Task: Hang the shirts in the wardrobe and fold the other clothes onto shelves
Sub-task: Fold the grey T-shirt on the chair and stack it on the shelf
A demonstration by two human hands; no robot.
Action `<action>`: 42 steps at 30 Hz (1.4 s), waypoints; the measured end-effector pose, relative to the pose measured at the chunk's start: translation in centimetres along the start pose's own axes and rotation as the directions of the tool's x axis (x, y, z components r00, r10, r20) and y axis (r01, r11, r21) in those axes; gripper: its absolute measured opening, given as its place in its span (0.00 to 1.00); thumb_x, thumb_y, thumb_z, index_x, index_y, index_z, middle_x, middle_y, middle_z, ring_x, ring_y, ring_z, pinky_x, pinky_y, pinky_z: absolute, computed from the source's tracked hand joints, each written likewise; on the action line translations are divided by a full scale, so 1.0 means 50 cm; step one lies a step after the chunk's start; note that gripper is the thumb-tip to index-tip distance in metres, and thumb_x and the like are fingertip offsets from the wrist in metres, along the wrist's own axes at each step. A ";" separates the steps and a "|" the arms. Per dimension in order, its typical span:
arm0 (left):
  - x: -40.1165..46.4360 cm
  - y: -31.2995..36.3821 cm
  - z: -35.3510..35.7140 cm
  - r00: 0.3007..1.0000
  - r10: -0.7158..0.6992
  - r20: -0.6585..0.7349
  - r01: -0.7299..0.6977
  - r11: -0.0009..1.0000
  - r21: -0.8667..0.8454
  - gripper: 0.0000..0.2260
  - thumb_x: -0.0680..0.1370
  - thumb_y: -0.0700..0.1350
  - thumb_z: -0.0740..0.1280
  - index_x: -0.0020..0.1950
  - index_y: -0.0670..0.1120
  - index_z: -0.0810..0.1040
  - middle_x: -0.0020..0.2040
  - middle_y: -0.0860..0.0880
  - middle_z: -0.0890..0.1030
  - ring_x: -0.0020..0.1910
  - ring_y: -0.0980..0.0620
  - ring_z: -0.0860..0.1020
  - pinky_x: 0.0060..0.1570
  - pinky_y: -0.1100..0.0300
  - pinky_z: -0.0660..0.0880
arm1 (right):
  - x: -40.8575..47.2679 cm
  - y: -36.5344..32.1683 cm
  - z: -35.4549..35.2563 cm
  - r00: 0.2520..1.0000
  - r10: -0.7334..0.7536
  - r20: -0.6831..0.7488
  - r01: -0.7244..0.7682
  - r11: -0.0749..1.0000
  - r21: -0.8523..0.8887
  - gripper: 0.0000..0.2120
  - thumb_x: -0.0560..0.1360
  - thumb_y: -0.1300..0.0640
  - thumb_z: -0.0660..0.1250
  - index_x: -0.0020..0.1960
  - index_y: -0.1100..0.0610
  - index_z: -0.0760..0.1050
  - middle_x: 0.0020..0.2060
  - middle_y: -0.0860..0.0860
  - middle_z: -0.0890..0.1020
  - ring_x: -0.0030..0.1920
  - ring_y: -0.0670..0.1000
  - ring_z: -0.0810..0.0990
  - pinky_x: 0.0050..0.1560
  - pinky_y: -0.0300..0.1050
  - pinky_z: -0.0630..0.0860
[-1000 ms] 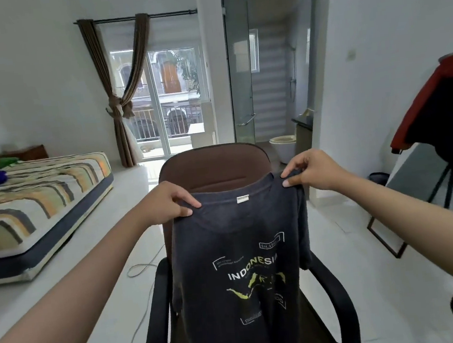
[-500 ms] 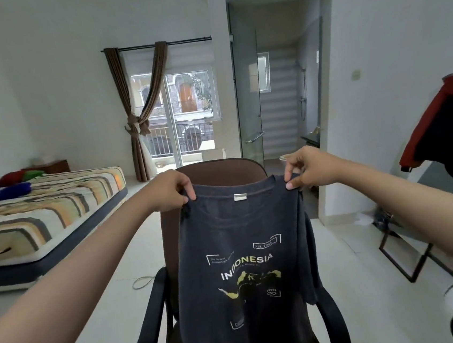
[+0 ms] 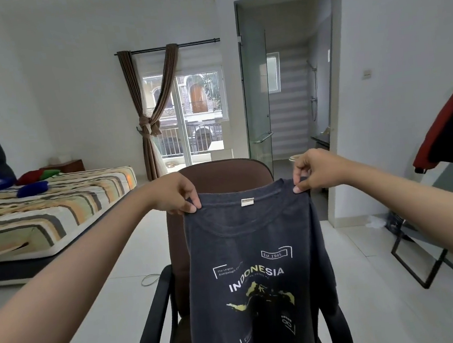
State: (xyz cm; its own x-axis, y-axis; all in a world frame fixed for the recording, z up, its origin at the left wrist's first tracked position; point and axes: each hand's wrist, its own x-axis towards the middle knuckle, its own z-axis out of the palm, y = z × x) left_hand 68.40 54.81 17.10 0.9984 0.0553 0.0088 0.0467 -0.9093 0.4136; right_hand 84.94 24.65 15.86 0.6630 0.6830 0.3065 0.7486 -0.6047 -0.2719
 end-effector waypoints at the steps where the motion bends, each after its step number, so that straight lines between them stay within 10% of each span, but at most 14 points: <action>1: -0.001 0.000 0.000 1.000 0.011 -0.003 -0.011 1.000 -0.001 0.04 0.73 0.40 0.72 0.43 0.48 0.83 0.39 0.49 0.81 0.35 0.54 0.78 0.29 0.70 0.72 | 0.002 -0.001 0.001 1.000 -0.004 0.001 0.004 1.000 -0.019 0.08 0.64 0.54 0.79 0.35 0.52 0.80 0.25 0.47 0.70 0.25 0.43 0.68 0.27 0.32 0.63; 17: -0.016 -0.013 0.025 0.993 -0.017 -0.113 0.007 0.996 -0.093 0.04 0.75 0.38 0.69 0.41 0.44 0.79 0.45 0.45 0.82 0.38 0.50 0.83 0.30 0.68 0.74 | 0.011 -0.025 0.009 0.997 0.055 -0.044 -0.045 0.975 0.218 0.08 0.65 0.60 0.78 0.34 0.58 0.78 0.22 0.44 0.72 0.22 0.41 0.71 0.30 0.37 0.71; 27: -0.032 -0.024 0.034 0.902 0.040 -0.430 -0.198 0.924 -0.328 0.11 0.66 0.40 0.77 0.34 0.46 0.75 0.38 0.48 0.78 0.41 0.49 0.77 0.38 0.60 0.75 | 0.000 -0.045 0.020 0.971 0.175 -0.163 -0.022 0.742 0.670 0.16 0.62 0.66 0.79 0.32 0.60 0.70 0.18 0.46 0.71 0.20 0.43 0.68 0.23 0.36 0.71; 36: -0.036 -0.014 0.026 0.886 0.076 -0.458 -0.286 0.867 -0.409 0.13 0.63 0.38 0.77 0.29 0.49 0.73 0.35 0.43 0.74 0.38 0.46 0.72 0.39 0.54 0.70 | 0.004 -0.029 0.001 0.988 -0.123 -0.096 0.143 0.962 0.234 0.09 0.62 0.60 0.80 0.37 0.53 0.81 0.35 0.54 0.81 0.33 0.41 0.72 0.37 0.37 0.68; 42: -0.038 -0.009 0.025 0.894 0.078 -0.441 -0.288 0.854 -0.433 0.12 0.57 0.44 0.77 0.27 0.51 0.73 0.29 0.51 0.73 0.34 0.50 0.70 0.35 0.59 0.68 | -0.008 -0.018 0.003 0.992 -0.121 0.025 0.104 0.927 0.360 0.10 0.67 0.68 0.75 0.39 0.53 0.84 0.38 0.49 0.85 0.42 0.48 0.82 0.48 0.40 0.77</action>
State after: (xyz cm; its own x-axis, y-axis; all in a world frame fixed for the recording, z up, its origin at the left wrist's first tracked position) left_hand 66.53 54.60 15.75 0.8828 0.1604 0.4415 -0.2611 -0.6138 0.7451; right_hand 84.00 24.99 15.86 0.5671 0.7614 0.3141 0.7629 -0.3418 -0.5488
